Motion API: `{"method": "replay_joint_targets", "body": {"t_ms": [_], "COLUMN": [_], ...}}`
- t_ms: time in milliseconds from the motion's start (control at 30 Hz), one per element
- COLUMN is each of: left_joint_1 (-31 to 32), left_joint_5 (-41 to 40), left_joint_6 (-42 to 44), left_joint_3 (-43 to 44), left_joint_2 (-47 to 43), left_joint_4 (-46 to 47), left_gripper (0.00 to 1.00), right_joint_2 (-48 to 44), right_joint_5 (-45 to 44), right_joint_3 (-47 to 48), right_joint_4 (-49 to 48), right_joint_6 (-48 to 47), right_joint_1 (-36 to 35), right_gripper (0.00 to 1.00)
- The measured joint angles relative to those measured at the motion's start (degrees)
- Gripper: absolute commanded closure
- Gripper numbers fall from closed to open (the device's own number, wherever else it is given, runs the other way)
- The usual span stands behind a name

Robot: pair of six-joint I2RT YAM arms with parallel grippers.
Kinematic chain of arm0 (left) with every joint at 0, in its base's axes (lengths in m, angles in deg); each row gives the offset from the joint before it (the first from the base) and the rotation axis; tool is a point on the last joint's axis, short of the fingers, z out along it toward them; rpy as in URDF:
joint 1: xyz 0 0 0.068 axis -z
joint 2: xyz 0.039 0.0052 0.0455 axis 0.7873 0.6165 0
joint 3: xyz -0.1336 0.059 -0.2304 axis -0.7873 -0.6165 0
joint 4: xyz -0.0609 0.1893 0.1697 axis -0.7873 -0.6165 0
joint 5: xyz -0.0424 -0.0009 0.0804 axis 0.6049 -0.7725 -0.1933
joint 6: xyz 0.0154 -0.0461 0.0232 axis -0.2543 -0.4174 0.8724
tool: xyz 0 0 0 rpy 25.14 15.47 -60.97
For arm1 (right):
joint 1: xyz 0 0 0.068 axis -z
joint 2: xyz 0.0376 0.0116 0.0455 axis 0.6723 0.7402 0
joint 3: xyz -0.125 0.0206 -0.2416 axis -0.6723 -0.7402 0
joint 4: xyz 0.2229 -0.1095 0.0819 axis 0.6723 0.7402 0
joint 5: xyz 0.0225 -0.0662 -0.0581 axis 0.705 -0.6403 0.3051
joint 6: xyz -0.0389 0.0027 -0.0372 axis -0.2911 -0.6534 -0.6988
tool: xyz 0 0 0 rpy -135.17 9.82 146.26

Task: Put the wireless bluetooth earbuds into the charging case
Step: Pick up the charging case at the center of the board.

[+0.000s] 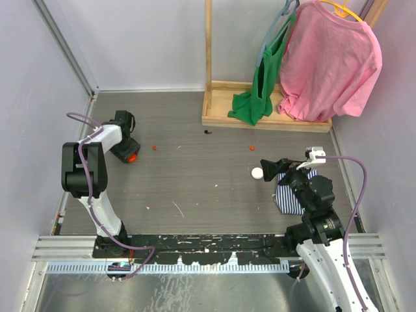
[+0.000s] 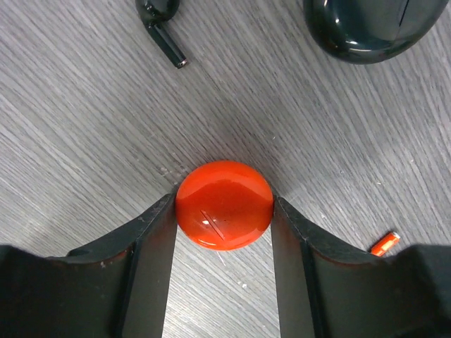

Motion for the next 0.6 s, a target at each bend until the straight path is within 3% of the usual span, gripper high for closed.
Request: {"method": "replay_joint_targets", "body": {"t_ms": [100, 367, 600], "left_joint_1": [-0.07, -0.22, 0.5], "left_joint_5": [0.22, 1.73, 4.76], "left_joint_6": [0.2, 2.16, 5.14], "left_joint_3": [0.17, -0.83, -6.36], "left_joint_2": [0.04, -0.79, -6.67], "left_joint_4": [0.13, 0.33, 0.15], "left_gripper": [0.59, 0.58, 0.59], "right_joint_2": [0.0, 0.33, 1.05], "right_joint_5": [0.79, 6.38, 10.01], "right_joint_3": [-0.09, -0.68, -1.05], "right_joint_4": [-0.28, -1.64, -2.75], "right_joint_6": [-0.02, -1.05, -0.9], "right_joint_1": [0.0, 0.0, 0.0], "right_gripper": [0.0, 0.0, 0.0]}}
